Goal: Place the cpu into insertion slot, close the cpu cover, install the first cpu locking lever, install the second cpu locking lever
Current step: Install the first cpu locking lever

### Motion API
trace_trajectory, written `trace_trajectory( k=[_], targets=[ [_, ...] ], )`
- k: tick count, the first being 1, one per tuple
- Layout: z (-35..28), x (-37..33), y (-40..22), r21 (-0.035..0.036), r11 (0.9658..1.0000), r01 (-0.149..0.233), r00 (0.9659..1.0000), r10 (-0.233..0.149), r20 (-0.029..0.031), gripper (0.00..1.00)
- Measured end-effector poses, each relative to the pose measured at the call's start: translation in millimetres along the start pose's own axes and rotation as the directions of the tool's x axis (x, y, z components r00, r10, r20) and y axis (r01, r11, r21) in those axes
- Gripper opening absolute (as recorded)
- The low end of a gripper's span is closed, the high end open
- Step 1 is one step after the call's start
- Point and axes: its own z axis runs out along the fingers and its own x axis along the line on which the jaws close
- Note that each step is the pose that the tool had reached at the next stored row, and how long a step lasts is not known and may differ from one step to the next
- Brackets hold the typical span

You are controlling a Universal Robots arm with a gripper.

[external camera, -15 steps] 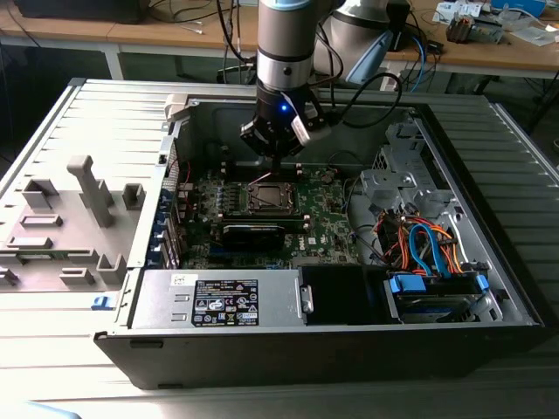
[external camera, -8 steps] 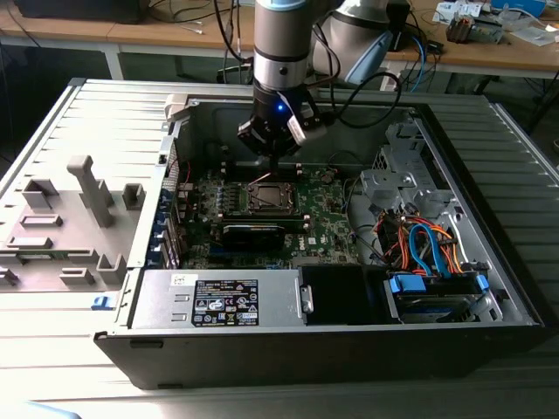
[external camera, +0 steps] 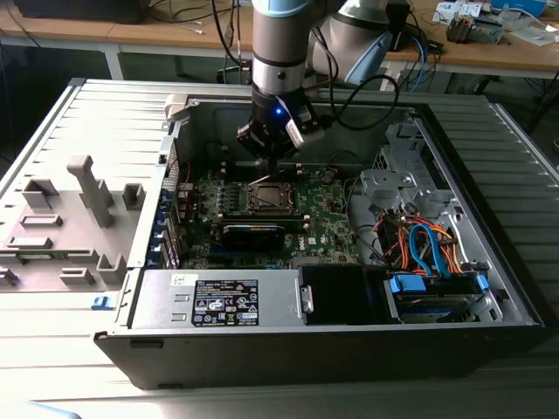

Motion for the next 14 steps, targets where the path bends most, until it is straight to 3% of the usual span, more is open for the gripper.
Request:
trace_trajectory(
  k=[8, 14],
  targets=[
    [10.9, -1.6, 0.4, 0.003, 0.9995, 0.031, 0.9995, -0.031, -0.0008, 0.11],
    [18.1, -4.2, 0.2, 0.0031, 0.9995, 0.033, 0.9995, -0.033, -0.0009, 0.11]
  ],
)
